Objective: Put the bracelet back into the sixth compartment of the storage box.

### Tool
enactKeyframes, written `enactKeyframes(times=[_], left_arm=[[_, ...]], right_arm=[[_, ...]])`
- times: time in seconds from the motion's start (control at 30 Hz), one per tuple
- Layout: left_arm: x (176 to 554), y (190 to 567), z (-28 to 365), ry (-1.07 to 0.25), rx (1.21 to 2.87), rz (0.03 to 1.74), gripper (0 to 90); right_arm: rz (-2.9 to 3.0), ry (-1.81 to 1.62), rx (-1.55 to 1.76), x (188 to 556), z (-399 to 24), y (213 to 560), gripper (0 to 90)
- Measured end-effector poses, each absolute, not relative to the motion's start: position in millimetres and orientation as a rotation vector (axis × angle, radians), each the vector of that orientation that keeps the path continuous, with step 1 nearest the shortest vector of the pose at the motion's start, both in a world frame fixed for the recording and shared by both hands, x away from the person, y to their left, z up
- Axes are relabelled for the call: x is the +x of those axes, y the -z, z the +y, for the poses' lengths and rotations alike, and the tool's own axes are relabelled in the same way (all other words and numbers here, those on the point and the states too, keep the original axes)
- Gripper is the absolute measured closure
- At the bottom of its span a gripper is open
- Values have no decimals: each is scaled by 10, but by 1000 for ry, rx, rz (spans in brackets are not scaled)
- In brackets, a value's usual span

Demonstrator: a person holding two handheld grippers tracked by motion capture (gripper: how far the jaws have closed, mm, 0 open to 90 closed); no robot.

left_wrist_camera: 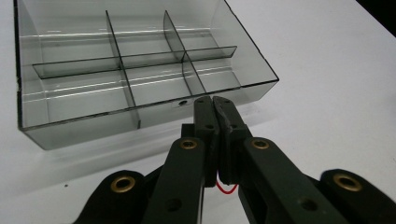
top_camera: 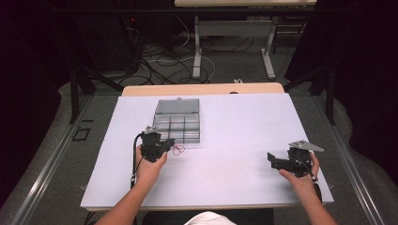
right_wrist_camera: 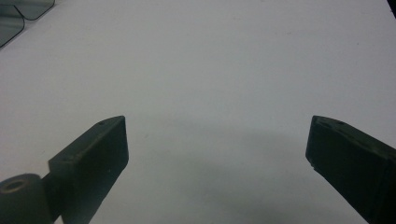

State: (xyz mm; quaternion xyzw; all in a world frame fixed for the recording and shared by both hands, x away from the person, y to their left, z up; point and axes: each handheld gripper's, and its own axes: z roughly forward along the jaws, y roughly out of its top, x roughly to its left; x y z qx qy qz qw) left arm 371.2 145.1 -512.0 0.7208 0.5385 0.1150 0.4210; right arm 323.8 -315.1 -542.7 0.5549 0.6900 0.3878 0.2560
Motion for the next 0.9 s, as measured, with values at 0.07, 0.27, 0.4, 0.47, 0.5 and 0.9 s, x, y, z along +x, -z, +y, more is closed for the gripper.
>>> enactKeyframes(times=[0.07,0.27,0.4,0.47,0.5,0.9], left_arm=[[3728,5106,1441,-287,1807,1345,897],[3771,5068,1426,-290,1794,1346,897],[3798,5032,1402,-286,1776,1346,897],[3812,5013,1384,-288,1773,1344,897],[3820,5006,1377,-288,1777,1342,897],[3912,4915,1242,-295,1775,1337,897]], right_arm=[[1864,-1051,1511,3239,-3145,5430,54],[1872,-1053,1515,3236,-3147,5428,54],[1865,-1052,1515,3237,-3141,5431,55],[1865,-1052,1515,3239,-3140,5432,54],[1865,-1051,1515,3239,-3140,5433,54],[1871,-1049,1515,3236,-3146,5432,55]])
